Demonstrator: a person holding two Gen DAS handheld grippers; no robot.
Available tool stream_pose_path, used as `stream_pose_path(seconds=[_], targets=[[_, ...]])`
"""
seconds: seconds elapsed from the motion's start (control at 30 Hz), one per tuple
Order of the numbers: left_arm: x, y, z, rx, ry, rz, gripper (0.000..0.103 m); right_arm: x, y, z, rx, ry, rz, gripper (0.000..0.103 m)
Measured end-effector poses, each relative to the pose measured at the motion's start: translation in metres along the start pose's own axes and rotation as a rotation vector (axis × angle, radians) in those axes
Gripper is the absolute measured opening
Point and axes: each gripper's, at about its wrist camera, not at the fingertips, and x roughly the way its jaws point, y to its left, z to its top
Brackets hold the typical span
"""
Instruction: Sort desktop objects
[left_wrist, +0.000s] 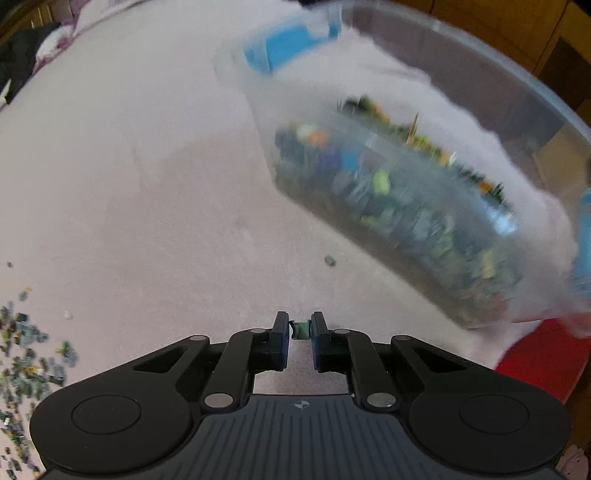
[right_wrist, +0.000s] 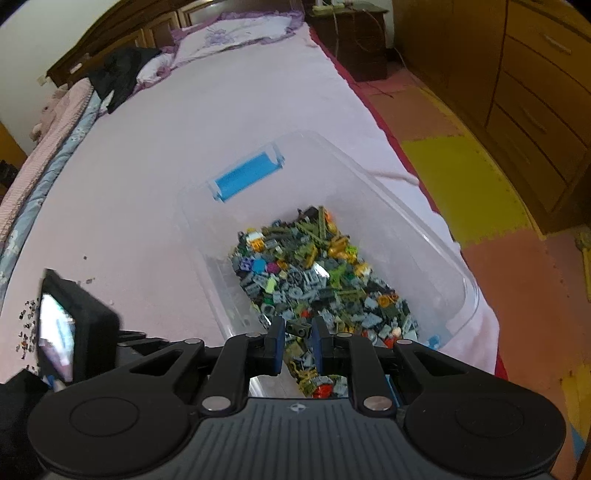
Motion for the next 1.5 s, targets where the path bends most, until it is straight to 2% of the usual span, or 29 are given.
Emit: stream_pose_path(seconds=[0.33, 0.5, 0.77, 0.97, 1.5], targets=[[-0.130, -0.004, 0.027, -0.056, -0.171, -0.013, 0.014, -0.043, 0.000, 0.012, -0.065, -0.049, 0.038, 0.017], [-0.164, -0.030, 0.063, -0.001, -0.259, -0.019, 0.014, -0.064, -0.009, 0.019, -0.075, -0.088, 0.052, 0.017], [-0.171, -0.081, 0.105, 0.105, -0.306, -0.056, 0.014, -0.089, -0.032, 0.025, -0.047, -0.142, 0.045, 0.017], [-0.138, -0.109, 0.116, 0.151, -0.281, -0.087, 0.014, -0.100, -0.051, 0.023, -0.012, -0.150, 0.022, 0.017], [-0.148, -0.112, 0.107, 0.149, -0.258, -0.082, 0.014, -0.098, -0.058, 0.022, -0.019, -0.154, 0.036, 0.017]])
